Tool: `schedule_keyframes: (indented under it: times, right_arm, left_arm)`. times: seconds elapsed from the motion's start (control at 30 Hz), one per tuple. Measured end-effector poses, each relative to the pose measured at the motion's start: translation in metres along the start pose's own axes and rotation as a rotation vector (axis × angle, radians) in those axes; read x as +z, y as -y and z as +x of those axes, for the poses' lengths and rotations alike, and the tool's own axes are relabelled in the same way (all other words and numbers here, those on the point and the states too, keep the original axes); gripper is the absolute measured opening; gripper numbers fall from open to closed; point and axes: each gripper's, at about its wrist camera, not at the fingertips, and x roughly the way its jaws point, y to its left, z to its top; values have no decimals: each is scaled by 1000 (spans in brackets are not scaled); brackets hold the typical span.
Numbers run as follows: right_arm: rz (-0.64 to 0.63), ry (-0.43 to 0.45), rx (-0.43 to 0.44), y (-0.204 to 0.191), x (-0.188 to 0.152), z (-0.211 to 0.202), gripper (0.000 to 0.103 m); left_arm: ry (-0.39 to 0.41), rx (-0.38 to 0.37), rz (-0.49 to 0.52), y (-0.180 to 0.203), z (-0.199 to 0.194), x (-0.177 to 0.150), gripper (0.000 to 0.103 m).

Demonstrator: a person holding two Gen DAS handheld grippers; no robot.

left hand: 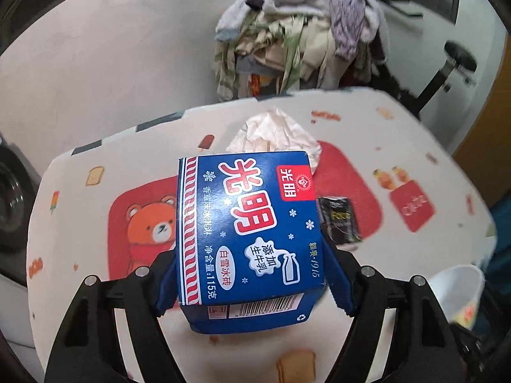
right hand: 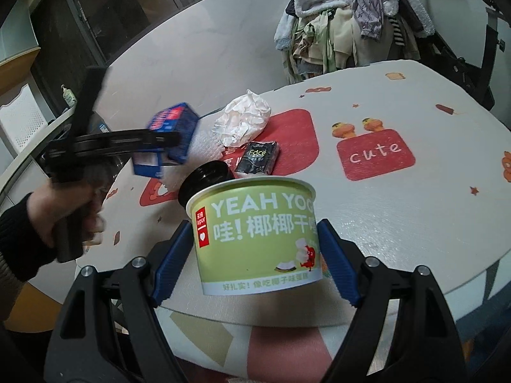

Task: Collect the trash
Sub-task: 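Carry both items over the brown bin and open both grippers to drop them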

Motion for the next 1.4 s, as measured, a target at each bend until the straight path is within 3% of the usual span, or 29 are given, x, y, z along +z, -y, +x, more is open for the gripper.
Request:
schedule_keyframes:
  times: [0.17,0.47,0.6,0.83,1.07,1.13,1.17,1.2,1.4]
  right_arm:
    - [-21,3,-5,-11,-8,-16,78]
    - [-91,-23,2,-46,-37,-35,78]
    - [-123,-29,5,-59,-50,-42,78]
    - [-139,-41,2,-70,-75,-57,78]
    - [-138,-67,-18,-68,-92,-61,78]
    - [-138,-73,-20,-67,-95,-61,78]
    - [-139,-77,-21,-67,-97,-61,78]
    - [-140,-79,-21,-67,-97,-60,78]
    - [-151,-110,-12,-73,-108,-52,78]
  left_arm:
    - [18,-87,-55,-8,-50,-49,74]
    - [62,-133,-52,-3,-111,-155,74]
    - [66,-151,-52,4,-126,-198,74]
    - [-13,-184,-13,28,-124,-270,75]
    - [-81,-204,25,40,-113,-302,77]
    - [-88,-216,25,40,-111,-304,81]
    - [-88,-227,19,39,-112,-305,89]
    - [-78,-235,6,37,-113,-304,96]
    - [16,-232,-39,21,-129,-291,96]
